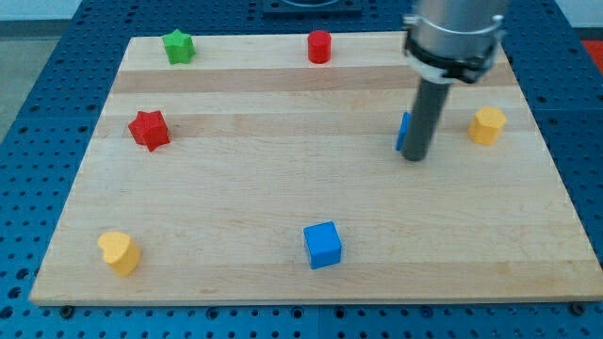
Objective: Point at the red circle
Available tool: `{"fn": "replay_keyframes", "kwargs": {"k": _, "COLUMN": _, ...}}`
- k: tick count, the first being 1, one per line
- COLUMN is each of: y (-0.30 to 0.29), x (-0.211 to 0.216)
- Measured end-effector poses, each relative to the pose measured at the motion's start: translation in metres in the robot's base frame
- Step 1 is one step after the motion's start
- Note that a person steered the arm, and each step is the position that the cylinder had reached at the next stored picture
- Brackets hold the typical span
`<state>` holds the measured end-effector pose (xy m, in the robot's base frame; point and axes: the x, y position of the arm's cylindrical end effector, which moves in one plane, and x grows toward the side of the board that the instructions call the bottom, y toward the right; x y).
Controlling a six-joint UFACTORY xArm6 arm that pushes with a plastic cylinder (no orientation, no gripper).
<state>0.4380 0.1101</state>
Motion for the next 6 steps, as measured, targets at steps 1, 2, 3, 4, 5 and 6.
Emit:
{"fn": "replay_keyframes", "kwargs": {"k": 1, "y": -0.053, "x": 0.0}}
{"fn": "replay_keyframes", "kwargs": {"k": 2, "y": -0.118, "x": -0.019}}
{"fn": "replay_keyframes", "kwargs": {"k": 3, "y": -0.182, "x": -0.061}}
{"fn": "replay_keyframes", "kwargs": {"k": 4, "y": -0.213, "x": -0.09}}
{"fn": "replay_keyframes", "kwargs": {"k": 5, "y": -0.183, "x": -0.109}}
{"fn": "replay_keyframes", "kwargs": {"k": 6, "y": -0.13, "x": -0.139}}
